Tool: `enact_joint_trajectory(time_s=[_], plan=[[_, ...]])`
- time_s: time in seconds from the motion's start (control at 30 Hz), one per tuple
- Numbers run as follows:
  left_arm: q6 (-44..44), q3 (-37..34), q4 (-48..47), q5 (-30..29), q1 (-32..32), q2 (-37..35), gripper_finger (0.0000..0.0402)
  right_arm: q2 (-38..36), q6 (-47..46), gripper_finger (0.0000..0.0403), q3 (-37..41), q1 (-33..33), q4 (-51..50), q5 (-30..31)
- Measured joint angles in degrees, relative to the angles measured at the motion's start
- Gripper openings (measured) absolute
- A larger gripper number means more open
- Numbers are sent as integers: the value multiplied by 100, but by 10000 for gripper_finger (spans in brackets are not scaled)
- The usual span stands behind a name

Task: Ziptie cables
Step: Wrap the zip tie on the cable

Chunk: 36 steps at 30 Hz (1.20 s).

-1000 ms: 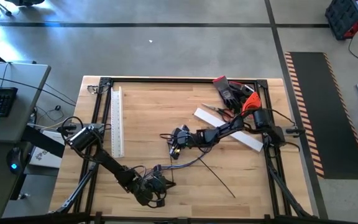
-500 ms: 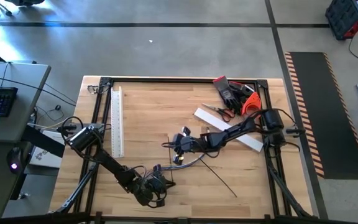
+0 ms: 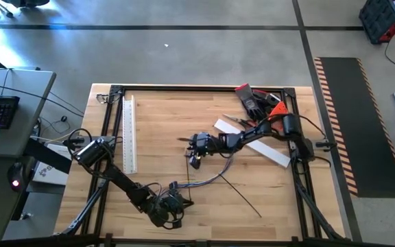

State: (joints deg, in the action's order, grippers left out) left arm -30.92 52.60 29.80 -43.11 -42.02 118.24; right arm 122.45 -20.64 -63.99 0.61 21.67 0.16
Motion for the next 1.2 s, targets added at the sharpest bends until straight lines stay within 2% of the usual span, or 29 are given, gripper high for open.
enact_joint_trajectory(time_s=[0.17,0.37,0.53,0.87,1.2], plan=[[-17,0,-19,56,0,0,0,123,57,203,-17,95,127,-415],[-2,0,-15,58,4,0,0,132,210,197,-20,55,117,-910],[-35,0,-26,60,2,0,0,132,317,193,-24,-17,26,-1049],[-37,0,-52,56,4,0,0,145,284,193,-17,-97,77,-1721],[-39,0,-61,45,7,0,0,-375,247,193,2,-150,126,-1705]])
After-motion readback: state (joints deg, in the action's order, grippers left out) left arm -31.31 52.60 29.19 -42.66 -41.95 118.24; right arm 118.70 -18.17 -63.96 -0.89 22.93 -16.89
